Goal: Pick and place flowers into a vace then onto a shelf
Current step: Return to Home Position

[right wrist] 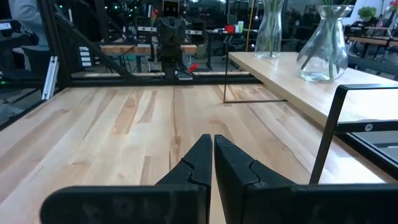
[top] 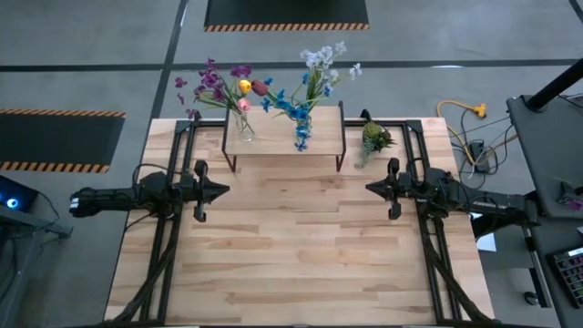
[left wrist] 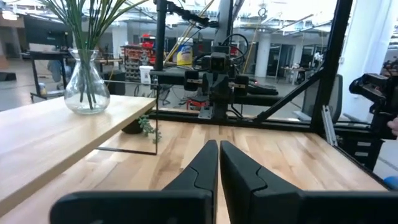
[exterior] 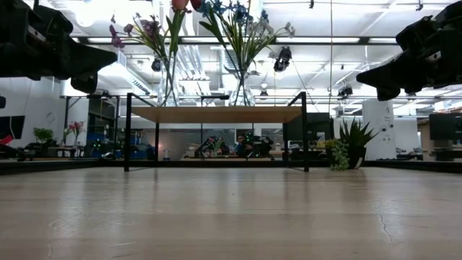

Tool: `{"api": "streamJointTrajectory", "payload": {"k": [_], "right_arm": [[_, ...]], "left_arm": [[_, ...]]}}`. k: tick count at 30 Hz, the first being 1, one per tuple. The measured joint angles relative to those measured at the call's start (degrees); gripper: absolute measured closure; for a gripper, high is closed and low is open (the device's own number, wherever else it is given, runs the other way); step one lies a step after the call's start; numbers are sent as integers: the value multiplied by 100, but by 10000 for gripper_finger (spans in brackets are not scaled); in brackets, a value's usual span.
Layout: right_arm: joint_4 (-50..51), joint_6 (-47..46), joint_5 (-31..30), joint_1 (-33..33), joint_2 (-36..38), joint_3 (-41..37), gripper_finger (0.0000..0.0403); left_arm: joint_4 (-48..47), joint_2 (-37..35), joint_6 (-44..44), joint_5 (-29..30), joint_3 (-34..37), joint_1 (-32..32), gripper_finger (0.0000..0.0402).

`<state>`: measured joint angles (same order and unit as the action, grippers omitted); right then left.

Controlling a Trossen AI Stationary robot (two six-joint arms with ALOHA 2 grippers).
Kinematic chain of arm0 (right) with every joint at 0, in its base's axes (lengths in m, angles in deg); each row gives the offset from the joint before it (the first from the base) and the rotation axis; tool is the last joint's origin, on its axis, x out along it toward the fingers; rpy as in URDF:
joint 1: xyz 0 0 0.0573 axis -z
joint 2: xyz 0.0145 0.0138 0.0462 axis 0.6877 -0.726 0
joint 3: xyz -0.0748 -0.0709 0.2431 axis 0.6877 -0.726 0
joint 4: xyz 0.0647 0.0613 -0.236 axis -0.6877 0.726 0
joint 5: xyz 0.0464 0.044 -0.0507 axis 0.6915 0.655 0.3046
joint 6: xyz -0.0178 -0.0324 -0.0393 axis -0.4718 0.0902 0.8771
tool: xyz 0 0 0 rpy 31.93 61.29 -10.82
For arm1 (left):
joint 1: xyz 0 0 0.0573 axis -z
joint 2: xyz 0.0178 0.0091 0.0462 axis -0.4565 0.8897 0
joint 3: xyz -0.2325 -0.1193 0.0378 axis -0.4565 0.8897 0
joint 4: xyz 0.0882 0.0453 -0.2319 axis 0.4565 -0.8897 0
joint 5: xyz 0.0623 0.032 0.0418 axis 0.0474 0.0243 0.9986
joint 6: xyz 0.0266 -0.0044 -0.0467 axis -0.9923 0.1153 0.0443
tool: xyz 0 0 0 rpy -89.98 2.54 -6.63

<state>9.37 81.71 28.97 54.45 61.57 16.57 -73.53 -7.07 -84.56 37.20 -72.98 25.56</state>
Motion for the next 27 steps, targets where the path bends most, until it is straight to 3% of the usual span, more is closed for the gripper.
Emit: {"api": "streamJointTrajectory", "payload": {"k": [27], "right_arm": [[-4, -5, -4, 0, 4, 2, 394]], "left_arm": [[0, 733, -15, -4, 0, 0, 402]]}}
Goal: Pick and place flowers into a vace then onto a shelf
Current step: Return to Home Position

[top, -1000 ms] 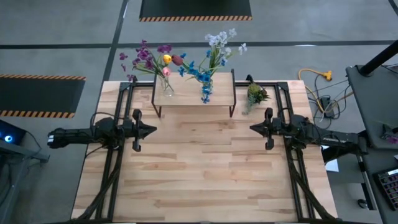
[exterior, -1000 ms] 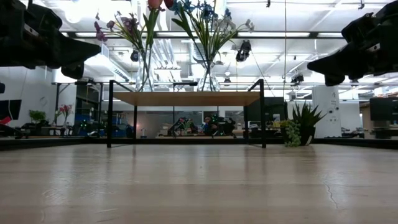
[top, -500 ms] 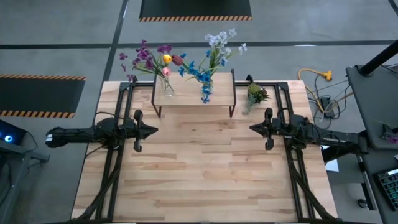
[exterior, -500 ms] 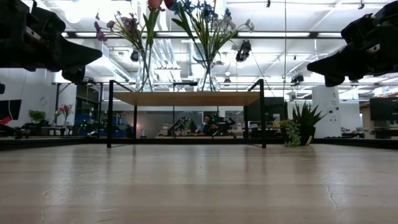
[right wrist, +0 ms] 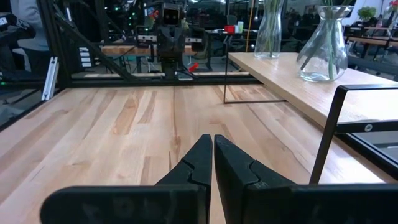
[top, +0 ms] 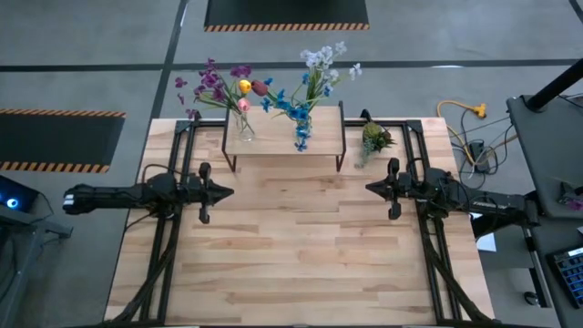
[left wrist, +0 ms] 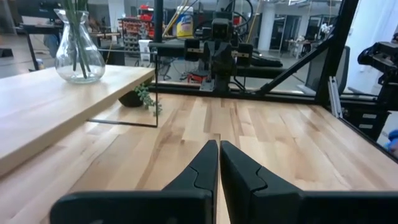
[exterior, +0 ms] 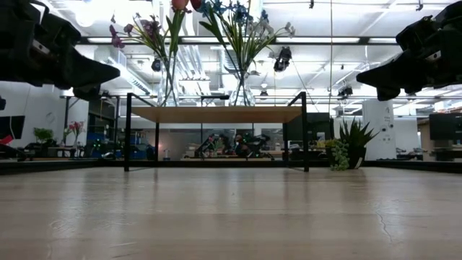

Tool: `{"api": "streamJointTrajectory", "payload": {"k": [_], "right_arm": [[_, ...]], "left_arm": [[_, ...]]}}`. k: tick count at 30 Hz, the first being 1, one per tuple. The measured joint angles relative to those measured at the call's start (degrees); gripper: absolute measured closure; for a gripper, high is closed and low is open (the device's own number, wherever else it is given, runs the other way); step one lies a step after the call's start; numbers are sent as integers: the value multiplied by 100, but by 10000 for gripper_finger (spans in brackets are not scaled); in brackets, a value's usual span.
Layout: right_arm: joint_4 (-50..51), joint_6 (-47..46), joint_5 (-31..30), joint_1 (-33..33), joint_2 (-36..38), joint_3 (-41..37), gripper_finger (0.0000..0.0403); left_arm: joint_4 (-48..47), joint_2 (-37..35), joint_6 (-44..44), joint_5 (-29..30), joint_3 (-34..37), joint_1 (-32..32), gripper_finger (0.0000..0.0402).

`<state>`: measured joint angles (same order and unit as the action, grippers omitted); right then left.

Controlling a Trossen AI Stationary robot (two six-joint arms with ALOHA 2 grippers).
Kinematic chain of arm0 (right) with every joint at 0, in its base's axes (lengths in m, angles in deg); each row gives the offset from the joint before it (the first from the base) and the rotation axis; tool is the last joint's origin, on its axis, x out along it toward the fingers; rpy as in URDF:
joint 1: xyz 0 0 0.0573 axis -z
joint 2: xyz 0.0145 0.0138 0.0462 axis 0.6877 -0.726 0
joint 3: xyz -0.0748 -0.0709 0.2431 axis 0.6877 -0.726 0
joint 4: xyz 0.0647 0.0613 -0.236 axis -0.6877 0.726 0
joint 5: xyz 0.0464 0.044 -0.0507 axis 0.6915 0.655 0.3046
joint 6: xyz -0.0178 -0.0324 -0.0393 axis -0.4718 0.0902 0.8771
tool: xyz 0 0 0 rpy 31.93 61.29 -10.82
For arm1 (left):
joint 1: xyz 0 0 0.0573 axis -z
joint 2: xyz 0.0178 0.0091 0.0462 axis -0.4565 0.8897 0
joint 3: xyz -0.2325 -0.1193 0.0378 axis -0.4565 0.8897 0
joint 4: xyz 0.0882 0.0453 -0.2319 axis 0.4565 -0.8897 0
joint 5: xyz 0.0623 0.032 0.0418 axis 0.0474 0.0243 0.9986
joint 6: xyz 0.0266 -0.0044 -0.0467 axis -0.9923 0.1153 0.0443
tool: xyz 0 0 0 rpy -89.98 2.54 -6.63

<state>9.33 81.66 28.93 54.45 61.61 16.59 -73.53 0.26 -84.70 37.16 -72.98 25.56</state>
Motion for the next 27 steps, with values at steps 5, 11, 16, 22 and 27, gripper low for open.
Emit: {"api": "streamJointTrajectory", "payload": {"k": [5, 11, 16, 22, 27], "right_arm": [[-2, 0, 0, 0, 0, 0, 394], [-2, -4, 0, 0, 1, 0, 394], [-4, 0, 0, 0, 2, 0, 394], [-4, 0, -2, 0, 2, 0, 394], [-4, 1, -2, 0, 2, 0, 394]], "left_arm": [[0, 114, 0, 0, 0, 0, 402], [-1, 218, 0, -1, 0, 0, 402], [0, 283, 0, -2, 0, 0, 402], [-2, 285, 0, -2, 0, 0, 402], [-1, 285, 0, -2, 0, 0, 402]]}}
